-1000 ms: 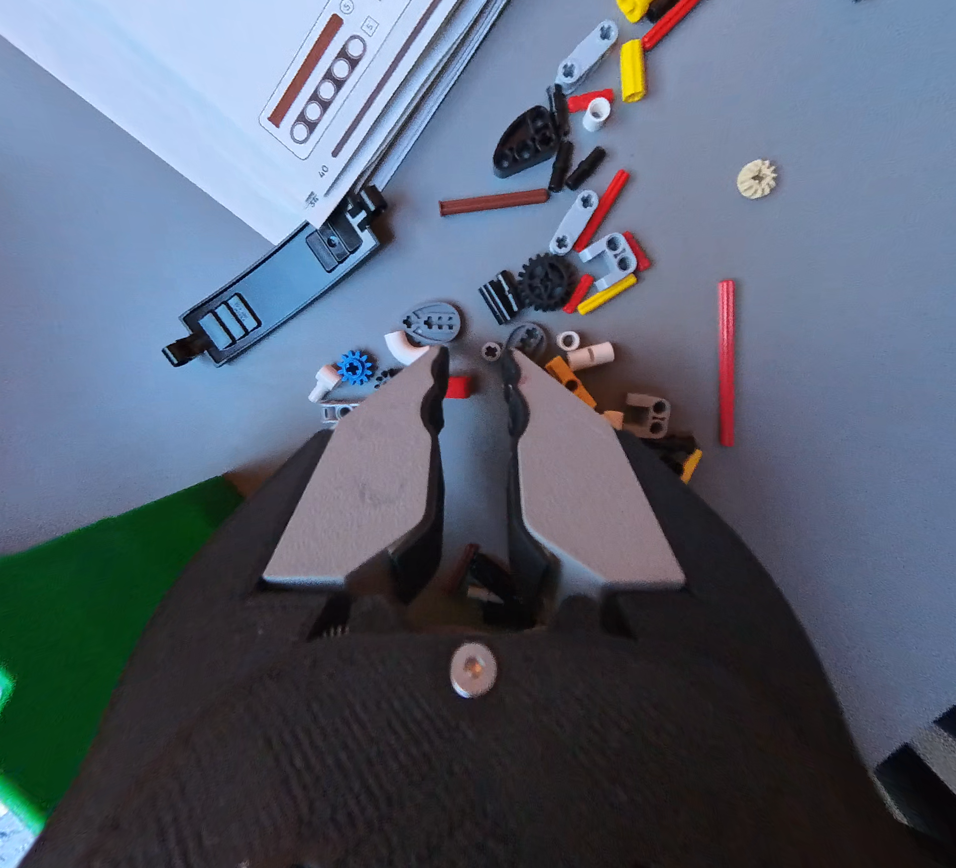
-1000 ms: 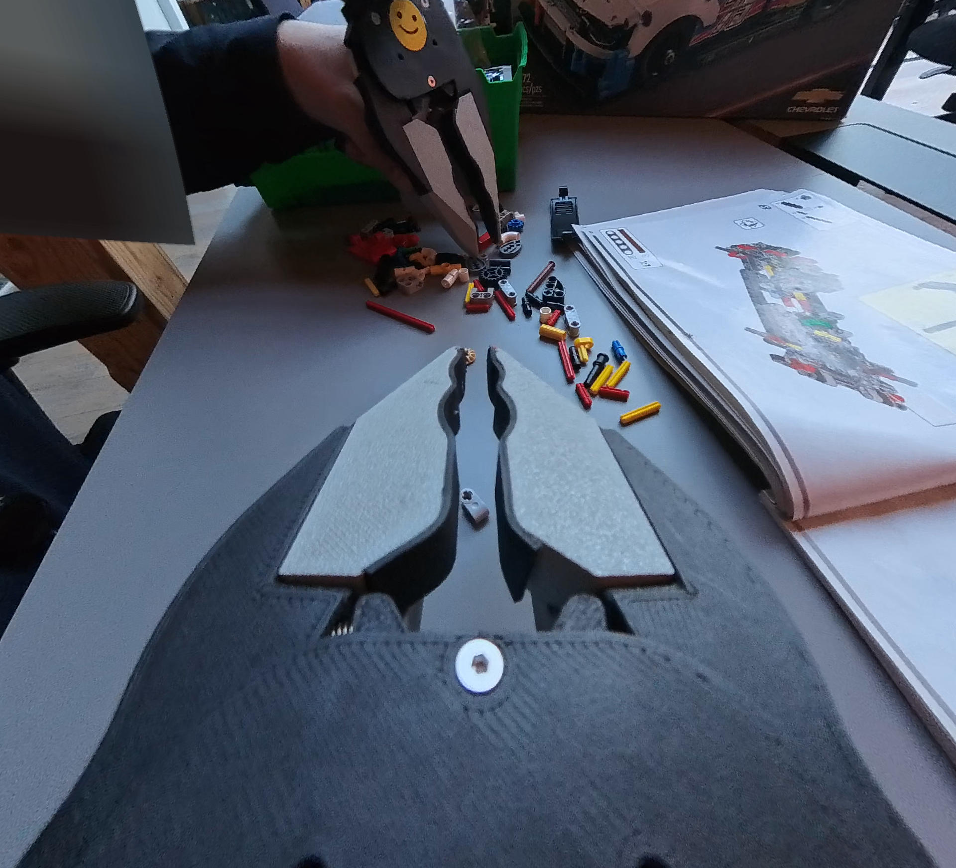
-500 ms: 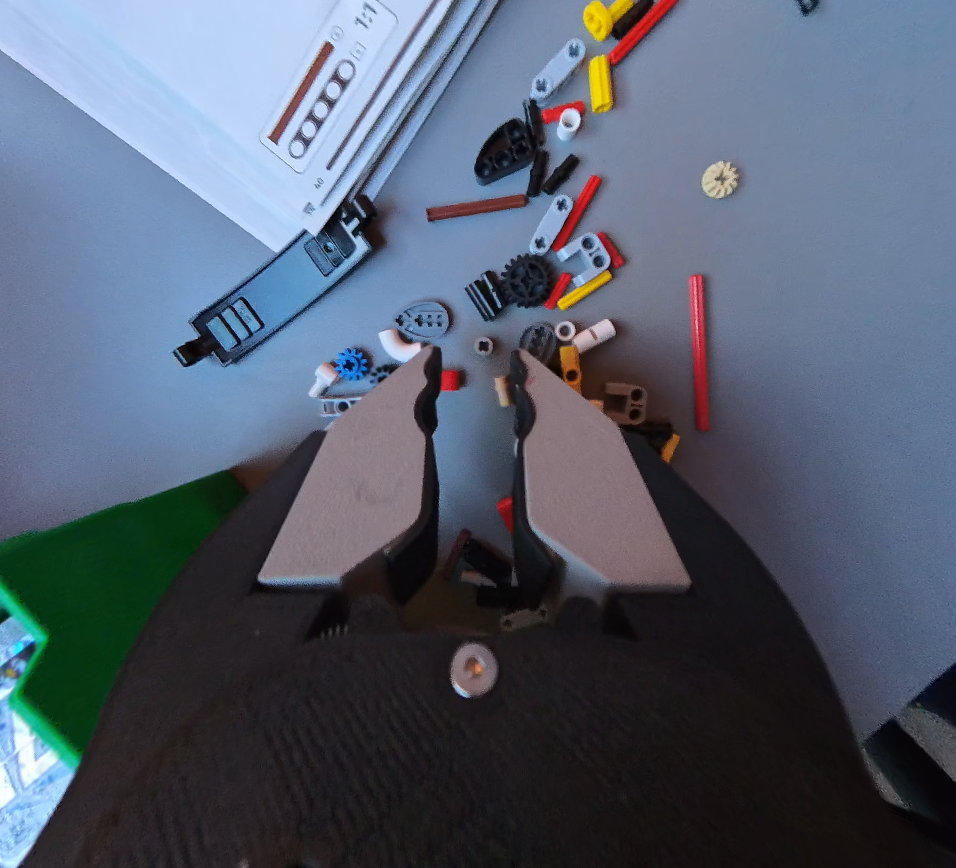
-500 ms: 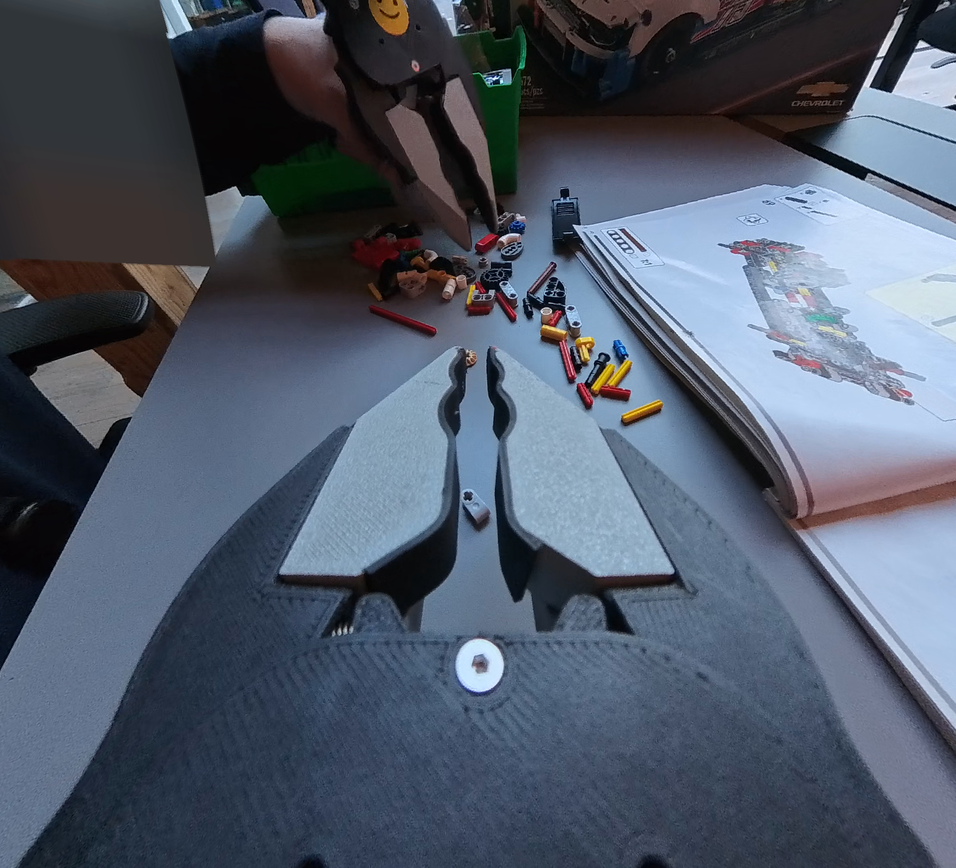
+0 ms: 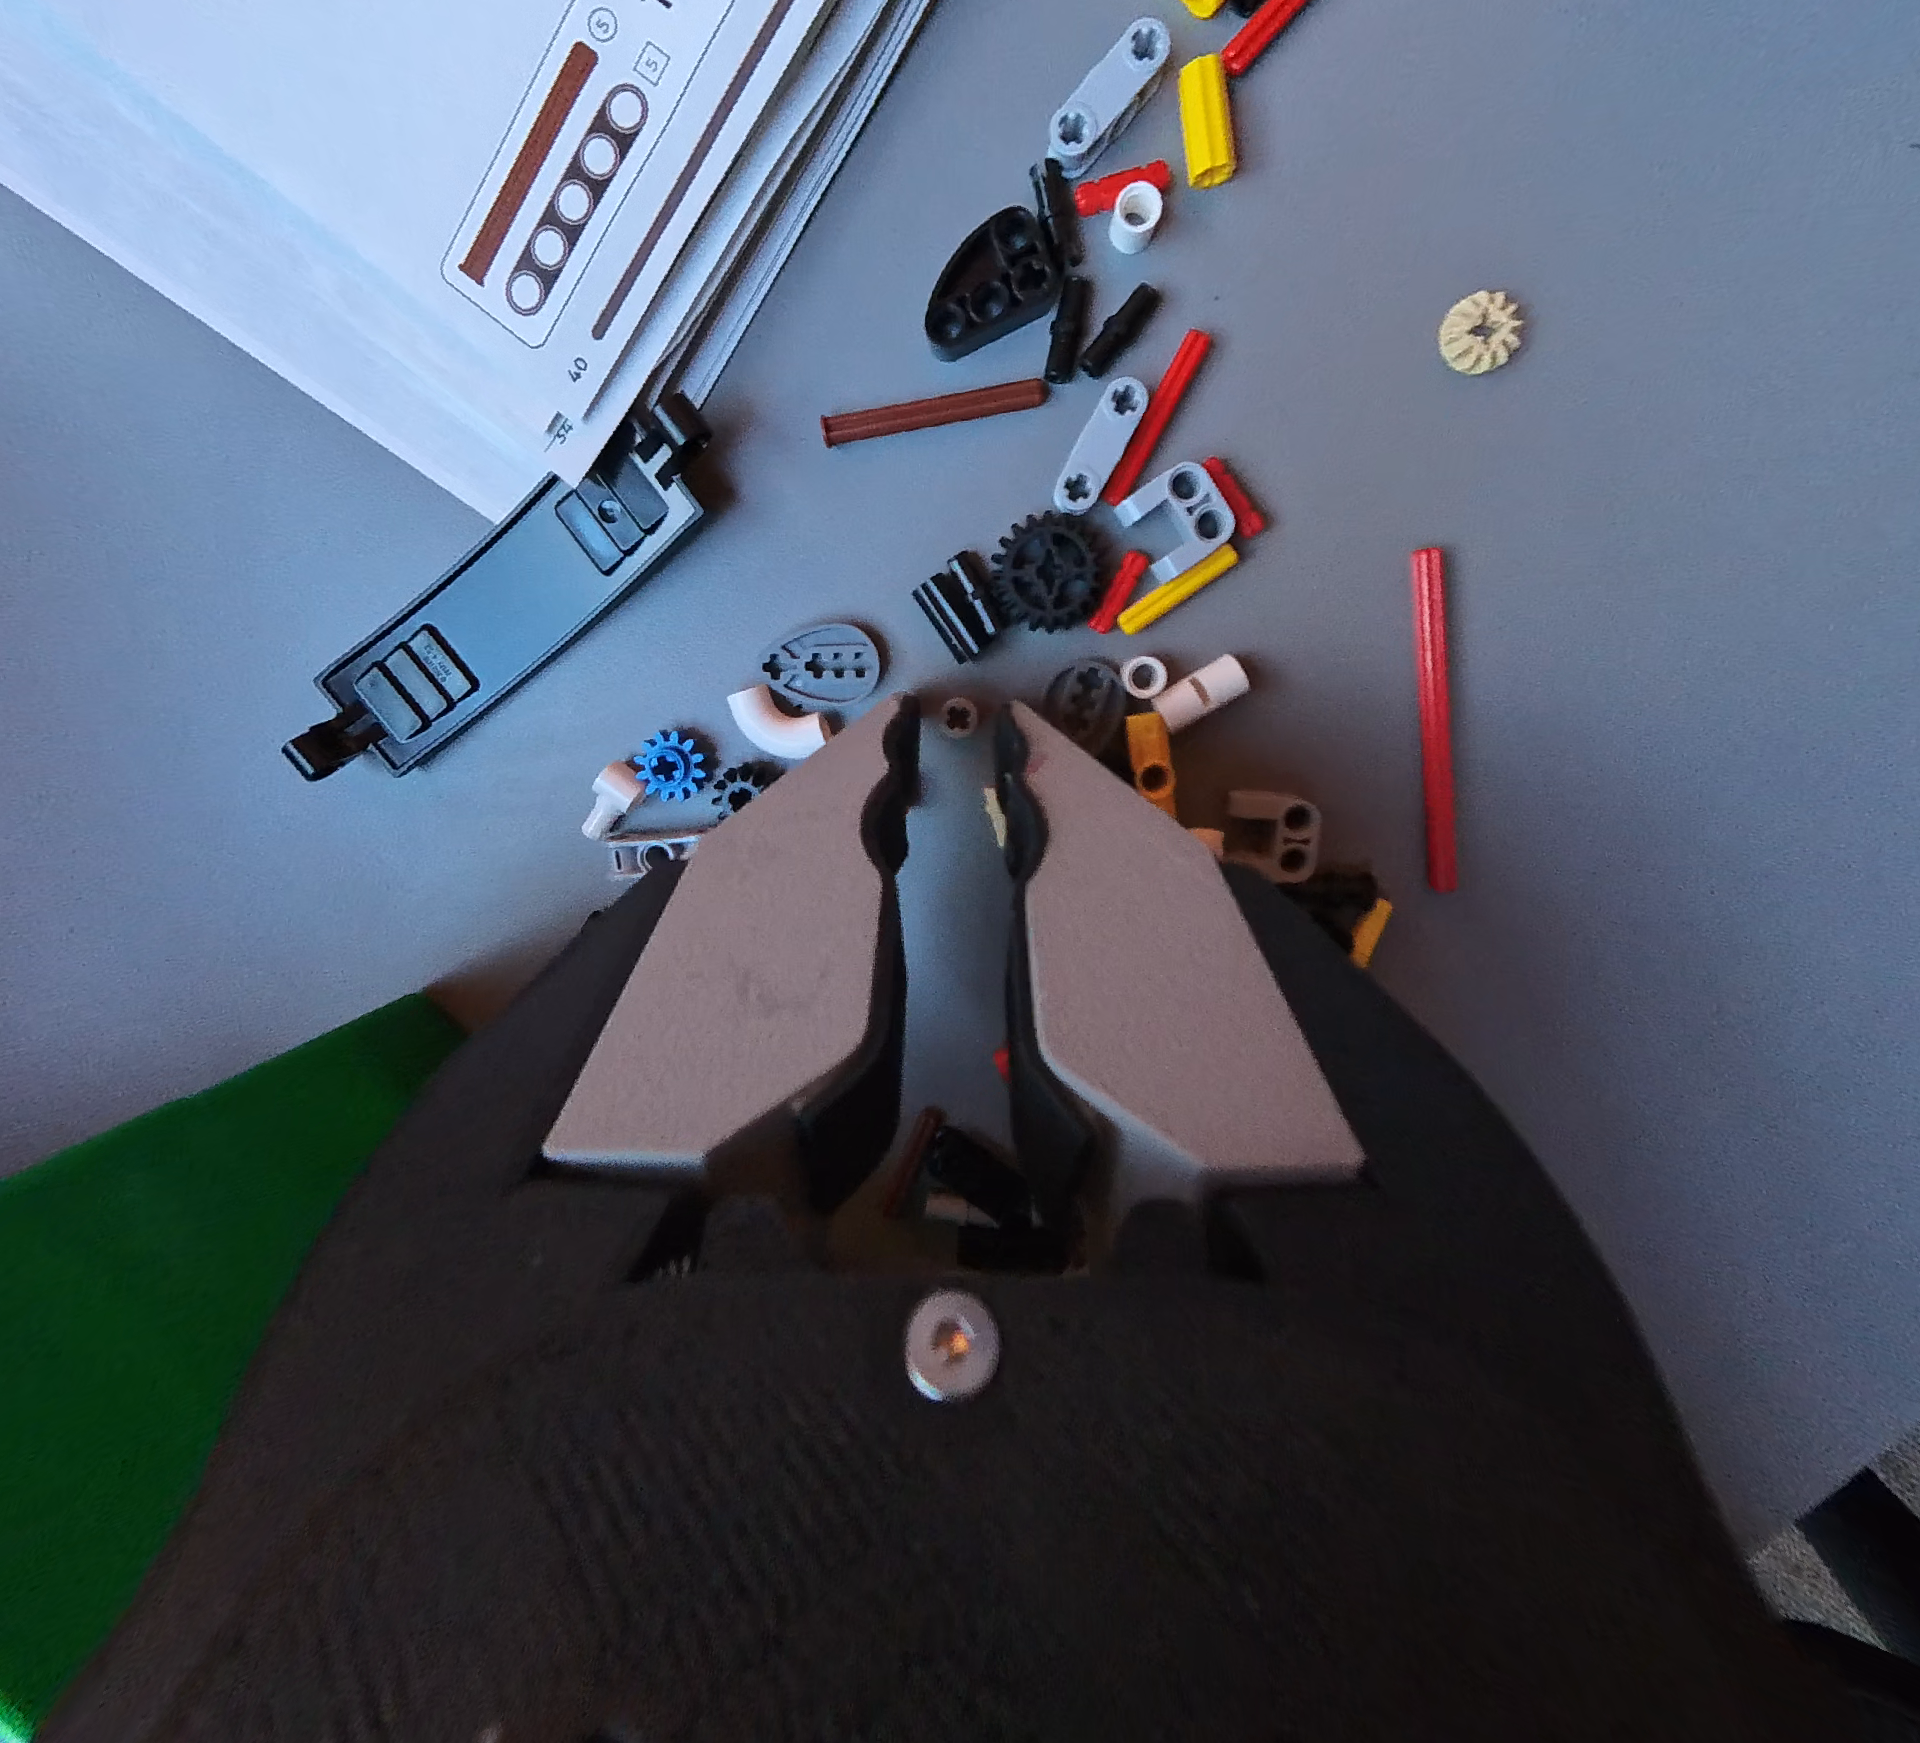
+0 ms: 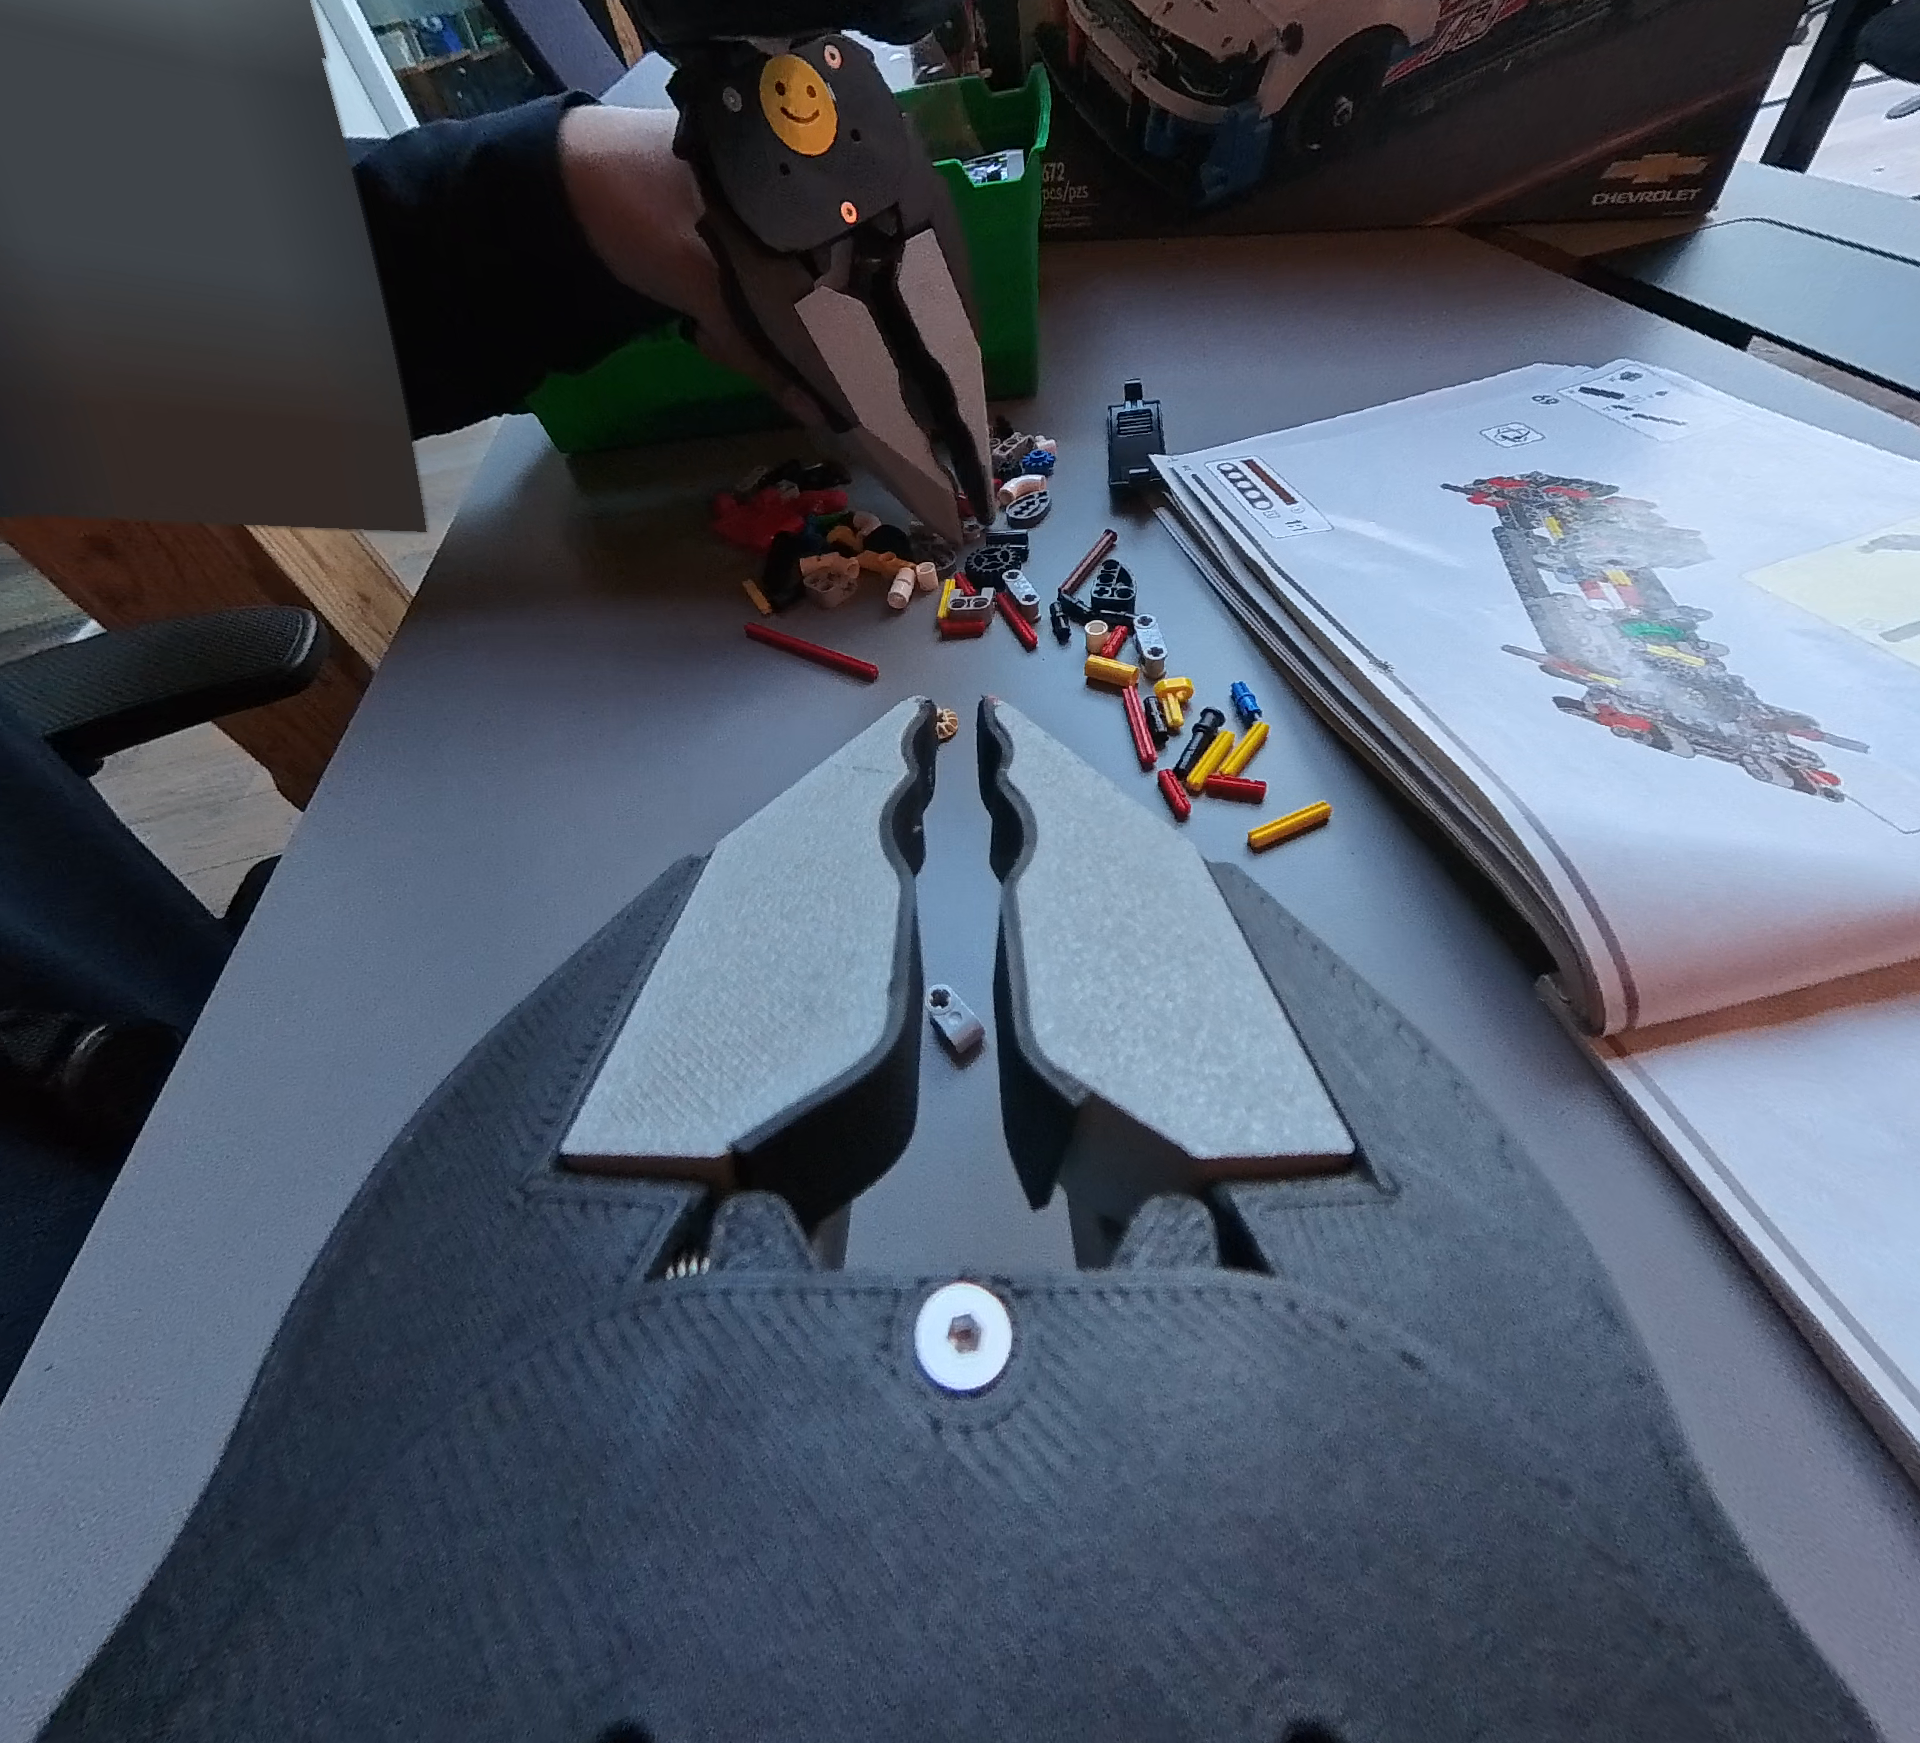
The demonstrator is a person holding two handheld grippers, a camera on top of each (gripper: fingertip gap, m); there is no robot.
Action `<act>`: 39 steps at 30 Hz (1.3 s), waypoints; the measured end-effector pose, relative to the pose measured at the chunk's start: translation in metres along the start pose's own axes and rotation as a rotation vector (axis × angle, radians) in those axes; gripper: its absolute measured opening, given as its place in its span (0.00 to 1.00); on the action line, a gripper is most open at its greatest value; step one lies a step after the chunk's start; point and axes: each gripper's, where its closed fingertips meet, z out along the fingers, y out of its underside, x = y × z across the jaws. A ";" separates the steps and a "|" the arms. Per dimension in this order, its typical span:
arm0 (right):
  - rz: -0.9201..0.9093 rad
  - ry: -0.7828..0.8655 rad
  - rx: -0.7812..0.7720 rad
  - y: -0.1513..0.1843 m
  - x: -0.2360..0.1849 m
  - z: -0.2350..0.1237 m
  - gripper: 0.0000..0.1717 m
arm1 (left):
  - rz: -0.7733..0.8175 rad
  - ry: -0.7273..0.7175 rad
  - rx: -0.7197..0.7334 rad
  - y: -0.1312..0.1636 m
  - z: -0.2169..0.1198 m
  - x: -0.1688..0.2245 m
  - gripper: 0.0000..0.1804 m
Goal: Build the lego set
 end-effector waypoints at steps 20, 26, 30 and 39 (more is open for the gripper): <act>-0.006 0.001 0.002 0.000 -0.001 0.000 0.02 | 0.215 -0.061 0.110 -0.019 -0.028 0.024 0.03; -0.017 0.010 0.006 0.000 -0.001 0.000 0.01 | 0.306 0.080 0.221 -0.067 -0.027 0.080 0.03; -0.029 0.074 0.033 -0.005 0.008 -0.006 0.01 | 0.410 0.165 0.262 -0.105 -0.006 0.125 0.03; 0.024 0.243 0.082 -0.014 0.036 -0.027 0.00 | 0.461 0.207 0.209 -0.121 0.040 0.157 0.07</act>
